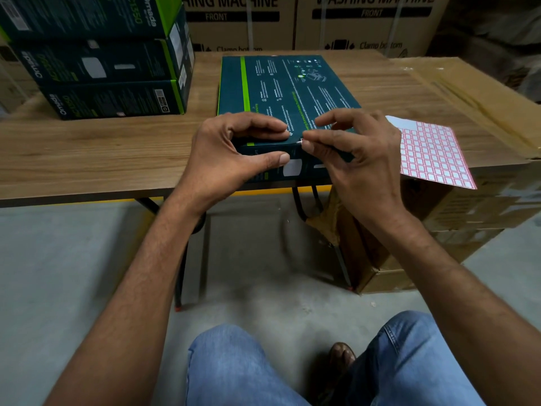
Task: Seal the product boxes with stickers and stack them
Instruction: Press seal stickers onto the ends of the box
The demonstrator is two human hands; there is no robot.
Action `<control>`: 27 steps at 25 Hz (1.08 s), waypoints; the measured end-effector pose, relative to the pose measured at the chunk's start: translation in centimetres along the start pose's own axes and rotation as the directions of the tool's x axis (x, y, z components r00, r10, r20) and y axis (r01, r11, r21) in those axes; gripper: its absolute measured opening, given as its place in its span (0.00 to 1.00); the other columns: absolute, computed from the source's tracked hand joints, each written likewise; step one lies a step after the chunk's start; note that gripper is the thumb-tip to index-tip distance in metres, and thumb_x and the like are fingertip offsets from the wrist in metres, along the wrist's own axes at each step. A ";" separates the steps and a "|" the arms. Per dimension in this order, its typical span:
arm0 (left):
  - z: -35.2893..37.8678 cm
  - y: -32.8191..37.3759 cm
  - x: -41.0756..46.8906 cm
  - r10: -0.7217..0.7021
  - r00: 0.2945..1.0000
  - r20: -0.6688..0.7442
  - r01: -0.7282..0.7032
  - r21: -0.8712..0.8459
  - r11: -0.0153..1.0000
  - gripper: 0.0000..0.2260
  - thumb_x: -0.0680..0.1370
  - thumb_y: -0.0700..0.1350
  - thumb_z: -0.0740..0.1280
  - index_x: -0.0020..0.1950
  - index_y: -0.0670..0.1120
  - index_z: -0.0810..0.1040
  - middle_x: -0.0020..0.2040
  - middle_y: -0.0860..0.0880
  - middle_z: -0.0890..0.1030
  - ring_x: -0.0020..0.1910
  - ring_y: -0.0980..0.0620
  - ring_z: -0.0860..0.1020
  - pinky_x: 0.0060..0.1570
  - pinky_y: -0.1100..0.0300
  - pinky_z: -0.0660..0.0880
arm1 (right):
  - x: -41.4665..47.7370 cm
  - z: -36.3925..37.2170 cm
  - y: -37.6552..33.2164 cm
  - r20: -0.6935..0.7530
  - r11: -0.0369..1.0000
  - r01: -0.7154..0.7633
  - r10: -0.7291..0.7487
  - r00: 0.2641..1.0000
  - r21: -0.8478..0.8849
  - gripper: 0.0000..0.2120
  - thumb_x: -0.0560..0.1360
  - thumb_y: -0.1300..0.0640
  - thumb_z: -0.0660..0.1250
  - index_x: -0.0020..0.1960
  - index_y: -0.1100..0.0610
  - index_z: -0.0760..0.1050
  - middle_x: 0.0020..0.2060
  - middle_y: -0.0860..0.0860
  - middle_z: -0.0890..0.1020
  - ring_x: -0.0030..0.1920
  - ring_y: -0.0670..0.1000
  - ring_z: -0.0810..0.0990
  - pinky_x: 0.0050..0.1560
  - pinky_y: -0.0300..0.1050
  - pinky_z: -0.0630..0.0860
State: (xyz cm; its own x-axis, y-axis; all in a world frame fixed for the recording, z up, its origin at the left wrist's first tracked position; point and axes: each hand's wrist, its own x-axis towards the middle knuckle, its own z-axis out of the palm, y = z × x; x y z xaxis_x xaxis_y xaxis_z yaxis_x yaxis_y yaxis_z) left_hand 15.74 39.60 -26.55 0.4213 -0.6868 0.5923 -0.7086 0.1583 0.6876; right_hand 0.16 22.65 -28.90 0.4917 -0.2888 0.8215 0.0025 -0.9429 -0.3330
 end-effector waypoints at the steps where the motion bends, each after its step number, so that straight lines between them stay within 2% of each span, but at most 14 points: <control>1: 0.0 0.0 0.0 0.003 1.000 0.003 -0.003 0.004 1.000 0.19 0.71 0.42 0.83 0.60 0.40 0.84 0.56 0.49 0.87 0.57 0.56 0.86 0.60 0.58 0.82 | 0.1 -0.1 0.2 0.022 1.000 0.014 -0.014 1.000 -0.019 0.09 0.81 0.45 0.70 0.57 0.46 0.86 0.58 0.45 0.84 0.56 0.53 0.79 0.55 0.65 0.74; 3: 0.0 0.0 0.0 0.005 1.000 0.009 -0.005 0.013 1.000 0.19 0.72 0.42 0.82 0.60 0.40 0.84 0.56 0.49 0.87 0.57 0.56 0.86 0.60 0.59 0.81 | 0.2 -0.5 0.5 0.066 0.997 0.057 -0.054 0.996 -0.053 0.11 0.82 0.44 0.68 0.59 0.45 0.86 0.59 0.46 0.84 0.58 0.54 0.79 0.57 0.63 0.72; 5: 0.0 0.0 -0.1 0.002 1.000 0.009 -0.002 0.012 1.000 0.19 0.72 0.42 0.82 0.60 0.40 0.84 0.56 0.50 0.87 0.57 0.56 0.86 0.60 0.59 0.81 | 0.3 -0.7 0.6 0.109 0.993 0.076 -0.065 0.992 -0.095 0.11 0.82 0.43 0.68 0.60 0.45 0.85 0.60 0.46 0.83 0.59 0.55 0.78 0.59 0.54 0.68; 7: 0.0 -0.1 0.0 -0.011 1.000 0.003 0.011 0.003 1.000 0.19 0.71 0.43 0.83 0.60 0.40 0.85 0.56 0.50 0.87 0.57 0.56 0.86 0.60 0.59 0.81 | 0.2 -1.0 0.8 0.170 0.992 0.052 -0.033 0.985 -0.112 0.14 0.81 0.44 0.70 0.65 0.45 0.83 0.63 0.45 0.82 0.61 0.55 0.75 0.56 0.43 0.62; 9: 0.0 0.1 0.0 -0.018 1.000 0.004 0.018 0.000 1.000 0.19 0.71 0.43 0.83 0.60 0.41 0.85 0.56 0.50 0.87 0.57 0.56 0.86 0.60 0.58 0.82 | 0.0 -1.3 1.0 0.203 0.998 0.008 0.006 0.979 -0.067 0.18 0.79 0.45 0.72 0.68 0.45 0.81 0.64 0.43 0.81 0.62 0.54 0.74 0.58 0.39 0.63; 10: 0.0 0.1 0.0 -0.017 1.000 0.007 0.017 0.002 1.000 0.19 0.71 0.43 0.83 0.60 0.40 0.85 0.56 0.50 0.87 0.57 0.56 0.86 0.60 0.58 0.82 | 0.0 -1.4 0.9 0.188 1.000 -0.014 0.018 0.982 -0.020 0.18 0.78 0.45 0.73 0.67 0.46 0.82 0.64 0.42 0.81 0.62 0.54 0.75 0.62 0.43 0.66; 11: 0.0 0.2 0.0 -0.014 1.000 0.010 0.014 0.005 1.000 0.19 0.71 0.42 0.83 0.60 0.40 0.85 0.56 0.50 0.87 0.57 0.56 0.86 0.60 0.58 0.82 | 0.1 -1.4 0.8 0.159 0.999 -0.030 0.025 0.987 0.033 0.16 0.78 0.45 0.72 0.65 0.46 0.83 0.62 0.43 0.82 0.61 0.53 0.76 0.64 0.50 0.71; 13: 0.0 0.3 0.0 -0.008 1.000 0.008 0.007 0.007 1.000 0.19 0.71 0.42 0.83 0.60 0.39 0.84 0.56 0.50 0.87 0.57 0.56 0.86 0.60 0.59 0.81 | 0.5 -1.2 0.4 0.105 0.995 -0.030 0.019 0.994 0.100 0.11 0.79 0.45 0.72 0.59 0.46 0.85 0.60 0.43 0.83 0.59 0.51 0.79 0.59 0.62 0.74; 15: 0.0 0.2 0.0 -0.002 1.000 0.010 0.002 0.007 1.000 0.20 0.71 0.42 0.83 0.60 0.39 0.84 0.56 0.50 0.87 0.57 0.56 0.86 0.60 0.59 0.81 | 0.8 -0.7 0.3 0.089 0.997 0.007 -0.013 0.996 0.071 0.09 0.79 0.44 0.72 0.57 0.45 0.86 0.58 0.42 0.84 0.57 0.51 0.79 0.57 0.65 0.74; 18: -0.2 0.0 0.0 0.003 1.000 0.020 -0.003 0.002 1.000 0.20 0.71 0.42 0.83 0.60 0.40 0.84 0.56 0.50 0.87 0.57 0.55 0.86 0.60 0.59 0.81 | 0.8 -0.1 0.5 0.072 0.999 0.036 -0.039 0.997 0.034 0.09 0.80 0.43 0.72 0.56 0.43 0.86 0.56 0.40 0.84 0.55 0.51 0.79 0.55 0.65 0.73; 23: -0.2 0.0 0.0 0.003 1.000 0.026 -0.003 -0.007 1.000 0.19 0.71 0.41 0.82 0.60 0.40 0.84 0.55 0.50 0.87 0.57 0.56 0.86 0.59 0.60 0.81 | 0.3 -0.2 0.7 0.085 0.994 0.081 -0.074 0.994 -0.077 0.13 0.81 0.41 0.69 0.60 0.44 0.85 0.58 0.44 0.84 0.55 0.54 0.77 0.50 0.61 0.74; 27: -0.3 0.3 -0.1 -0.011 1.000 0.027 0.011 -0.015 1.000 0.19 0.71 0.40 0.82 0.60 0.39 0.84 0.55 0.50 0.87 0.57 0.56 0.86 0.59 0.62 0.81 | 0.8 -0.9 0.9 0.190 0.993 0.044 -0.023 0.982 -0.109 0.18 0.78 0.38 0.70 0.65 0.44 0.83 0.61 0.44 0.82 0.57 0.54 0.75 0.52 0.58 0.74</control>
State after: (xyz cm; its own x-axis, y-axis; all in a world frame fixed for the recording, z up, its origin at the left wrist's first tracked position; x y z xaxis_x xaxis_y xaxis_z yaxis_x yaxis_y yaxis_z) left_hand 15.68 39.95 -26.27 0.4131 -0.7076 0.5733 -0.6955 0.1613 0.7002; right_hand -0.25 21.38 -28.18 0.6480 -0.2307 0.7259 -0.0712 -0.9672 -0.2439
